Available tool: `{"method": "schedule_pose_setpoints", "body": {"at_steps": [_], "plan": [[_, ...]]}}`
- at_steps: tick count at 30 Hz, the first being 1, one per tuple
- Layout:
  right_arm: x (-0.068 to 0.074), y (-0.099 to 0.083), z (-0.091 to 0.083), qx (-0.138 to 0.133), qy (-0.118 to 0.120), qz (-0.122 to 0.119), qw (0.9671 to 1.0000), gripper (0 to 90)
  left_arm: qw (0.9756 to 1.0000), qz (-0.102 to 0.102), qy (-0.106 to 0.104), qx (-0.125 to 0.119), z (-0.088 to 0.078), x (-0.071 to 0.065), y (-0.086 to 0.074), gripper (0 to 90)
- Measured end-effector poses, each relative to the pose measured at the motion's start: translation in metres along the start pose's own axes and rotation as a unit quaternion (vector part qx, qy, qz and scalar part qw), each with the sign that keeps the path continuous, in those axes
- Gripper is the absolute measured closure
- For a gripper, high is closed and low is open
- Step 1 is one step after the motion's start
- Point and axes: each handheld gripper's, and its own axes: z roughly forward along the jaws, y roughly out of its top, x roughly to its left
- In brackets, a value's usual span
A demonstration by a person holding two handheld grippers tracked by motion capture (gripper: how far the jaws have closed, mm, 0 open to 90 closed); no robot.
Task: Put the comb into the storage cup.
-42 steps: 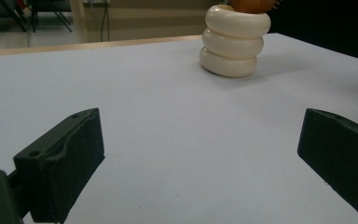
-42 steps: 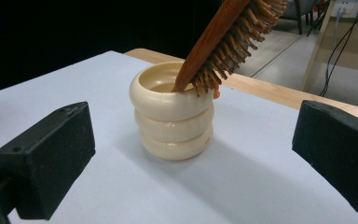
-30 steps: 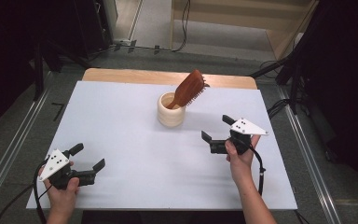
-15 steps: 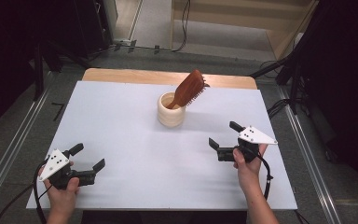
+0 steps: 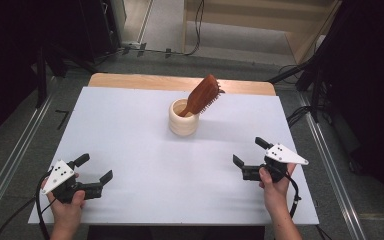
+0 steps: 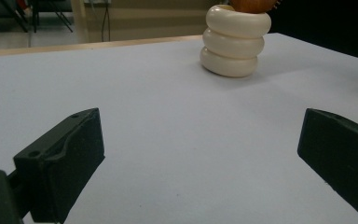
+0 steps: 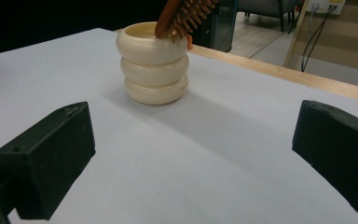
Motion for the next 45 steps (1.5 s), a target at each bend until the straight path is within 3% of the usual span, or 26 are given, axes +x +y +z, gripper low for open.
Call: {"method": "schedule_pose_setpoints", "body": {"at_steps": [24, 45], "plan": [[-0.018, -0.025, -0.03, 0.005, -0.023, 0.011, 0.9997, 0.0, 1.0, 0.001, 0.002, 0.001, 0.0, 0.0, 0.0, 0.4], [-0.035, -0.05, -0.064, 0.008, -0.048, 0.037, 0.9981, 0.0, 1.0, 0.001, 0.005, 0.002, 0.0, -0.001, 0.0, 0.4]]}}
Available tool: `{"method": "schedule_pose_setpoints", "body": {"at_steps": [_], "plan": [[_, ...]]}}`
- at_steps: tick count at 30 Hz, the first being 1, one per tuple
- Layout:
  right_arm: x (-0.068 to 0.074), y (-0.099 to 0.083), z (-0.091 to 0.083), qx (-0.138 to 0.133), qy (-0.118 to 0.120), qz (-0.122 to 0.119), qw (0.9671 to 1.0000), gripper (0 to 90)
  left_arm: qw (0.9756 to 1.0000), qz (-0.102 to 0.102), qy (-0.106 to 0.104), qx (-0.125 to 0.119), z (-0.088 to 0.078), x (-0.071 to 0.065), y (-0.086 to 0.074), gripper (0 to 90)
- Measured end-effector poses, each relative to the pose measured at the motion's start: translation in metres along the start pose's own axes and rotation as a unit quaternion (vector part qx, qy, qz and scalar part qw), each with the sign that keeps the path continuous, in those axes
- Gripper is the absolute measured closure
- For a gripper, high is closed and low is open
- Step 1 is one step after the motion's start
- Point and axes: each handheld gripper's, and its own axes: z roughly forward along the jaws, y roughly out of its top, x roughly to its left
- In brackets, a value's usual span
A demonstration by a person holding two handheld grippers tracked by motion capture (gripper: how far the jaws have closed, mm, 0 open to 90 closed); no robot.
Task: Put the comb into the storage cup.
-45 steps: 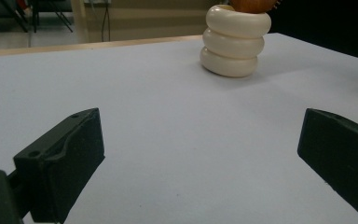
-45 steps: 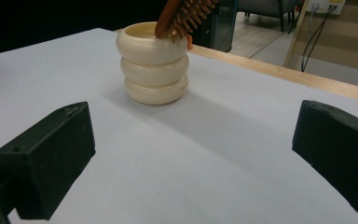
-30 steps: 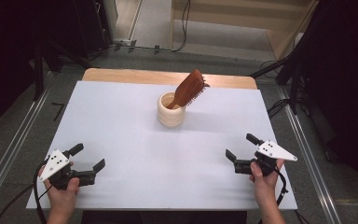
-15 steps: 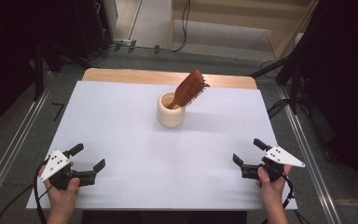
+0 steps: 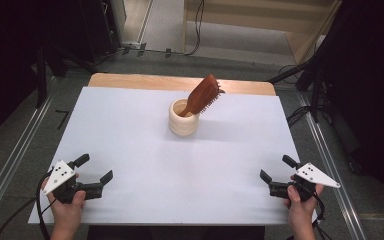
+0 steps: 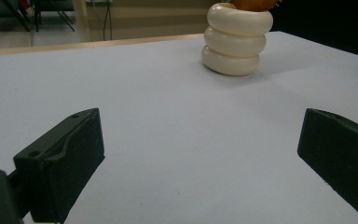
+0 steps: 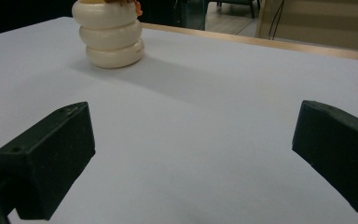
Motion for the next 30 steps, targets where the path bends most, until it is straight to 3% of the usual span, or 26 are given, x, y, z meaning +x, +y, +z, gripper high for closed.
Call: {"method": "schedule_pose_setpoints", "body": {"at_steps": [8, 16, 27, 30], "plan": [[-0.009, -0.01, -0.012, -0.004, -0.015, 0.008, 0.9999, 0.0, 1.0, 0.001, 0.0, 0.001, 0.0, 0.0, 0.0, 0.4], [-0.016, -0.016, -0.018, 0.005, -0.017, -0.008, 0.9998, 0.0, 1.0, 0.004, 0.002, 0.003, 0.001, -0.001, 0.0, 0.4], [-0.031, -0.023, -0.029, 0.006, -0.021, 0.003, 0.9998, 0.0, 1.0, 0.007, 0.003, 0.005, 0.001, -0.002, 0.0, 0.4], [-0.036, -0.028, -0.029, -0.001, -0.018, 0.016, 0.9997, 0.0, 1.0, 0.008, 0.003, 0.005, 0.001, -0.002, 0.0, 0.4]]}}
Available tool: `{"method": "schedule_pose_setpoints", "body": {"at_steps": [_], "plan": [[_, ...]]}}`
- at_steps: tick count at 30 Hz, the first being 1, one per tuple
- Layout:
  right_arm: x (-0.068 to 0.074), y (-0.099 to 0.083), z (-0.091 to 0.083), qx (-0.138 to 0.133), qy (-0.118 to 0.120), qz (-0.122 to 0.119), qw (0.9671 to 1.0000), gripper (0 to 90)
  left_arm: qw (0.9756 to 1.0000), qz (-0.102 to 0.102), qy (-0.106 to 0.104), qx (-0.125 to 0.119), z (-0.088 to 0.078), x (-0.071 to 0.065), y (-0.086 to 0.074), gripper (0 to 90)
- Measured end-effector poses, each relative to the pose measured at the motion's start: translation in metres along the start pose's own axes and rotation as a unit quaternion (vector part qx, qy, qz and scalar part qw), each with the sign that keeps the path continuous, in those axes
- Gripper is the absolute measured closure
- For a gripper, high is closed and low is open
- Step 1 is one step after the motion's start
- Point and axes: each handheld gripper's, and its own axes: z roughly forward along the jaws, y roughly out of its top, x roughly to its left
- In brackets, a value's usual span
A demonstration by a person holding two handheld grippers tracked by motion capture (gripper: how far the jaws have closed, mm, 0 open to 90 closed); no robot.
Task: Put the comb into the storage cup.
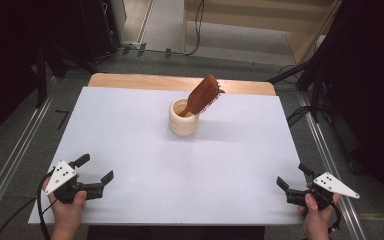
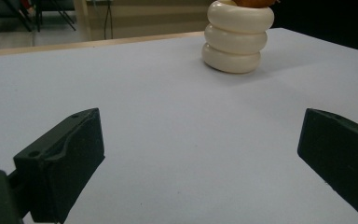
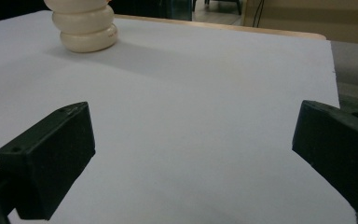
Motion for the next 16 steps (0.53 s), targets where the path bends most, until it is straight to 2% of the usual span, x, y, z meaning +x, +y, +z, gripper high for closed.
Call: {"method": "schedule_pose_setpoints", "body": {"at_steps": [2, 6, 16], "plan": [[-0.0007, -0.0022, 0.0018, 0.001, 0.003, 0.006, 1.0, 0.0, 1.0, 0.0, 0.0, -0.001, 0.0001, -0.0001, -0.0001, 0.4], [0.0021, -0.0028, 0.0046, 0.002, 0.004, -0.001, 1.0, 0.0, 1.0, -0.003, 0.001, -0.002, -0.0003, 0.0005, -0.0001, 0.4], [-0.0002, -0.0033, 0.004, -0.005, 0.003, 0.013, 0.9999, 0.0, 1.0, -0.004, 0.002, -0.003, -0.0004, 0.0015, -0.0002, 0.4]]}}
